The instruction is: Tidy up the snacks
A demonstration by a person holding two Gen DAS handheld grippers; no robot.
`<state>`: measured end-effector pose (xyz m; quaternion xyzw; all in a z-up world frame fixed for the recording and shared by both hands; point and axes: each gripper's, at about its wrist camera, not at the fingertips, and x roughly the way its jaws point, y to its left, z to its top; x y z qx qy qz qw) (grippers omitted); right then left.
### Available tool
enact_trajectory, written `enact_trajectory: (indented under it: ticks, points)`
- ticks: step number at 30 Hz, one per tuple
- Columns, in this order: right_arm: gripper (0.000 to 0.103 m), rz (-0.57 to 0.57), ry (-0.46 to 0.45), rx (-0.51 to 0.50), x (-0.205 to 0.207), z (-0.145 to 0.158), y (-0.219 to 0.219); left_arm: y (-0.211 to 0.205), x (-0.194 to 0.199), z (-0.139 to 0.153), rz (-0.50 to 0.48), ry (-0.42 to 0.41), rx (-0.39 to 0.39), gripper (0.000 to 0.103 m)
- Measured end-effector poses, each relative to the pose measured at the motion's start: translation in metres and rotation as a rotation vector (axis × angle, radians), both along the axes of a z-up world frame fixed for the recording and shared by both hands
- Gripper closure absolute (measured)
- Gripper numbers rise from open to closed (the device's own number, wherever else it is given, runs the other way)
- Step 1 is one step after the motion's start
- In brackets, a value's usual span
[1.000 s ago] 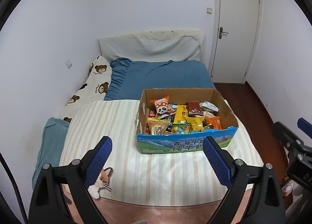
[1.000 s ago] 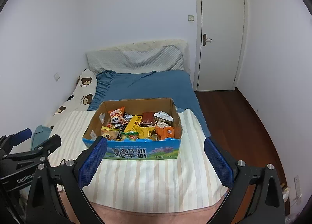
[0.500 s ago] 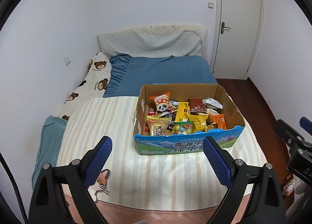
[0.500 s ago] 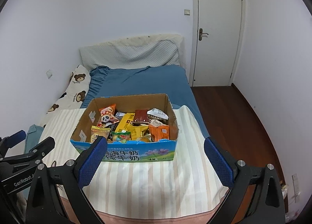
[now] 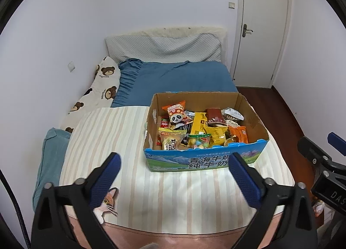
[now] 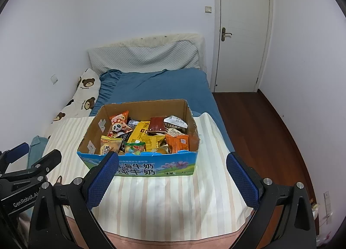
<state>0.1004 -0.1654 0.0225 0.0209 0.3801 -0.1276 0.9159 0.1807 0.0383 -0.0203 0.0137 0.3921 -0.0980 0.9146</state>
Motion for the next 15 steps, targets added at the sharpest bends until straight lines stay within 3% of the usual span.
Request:
enact_trajectory:
  ticks: [15]
  points:
    - [0.001,-0.003,-0.011,-0.012,0.0048,0.0078,-0.0056,0.0016,-0.0001,0.0042,0.016,-0.01,-0.012,0.0]
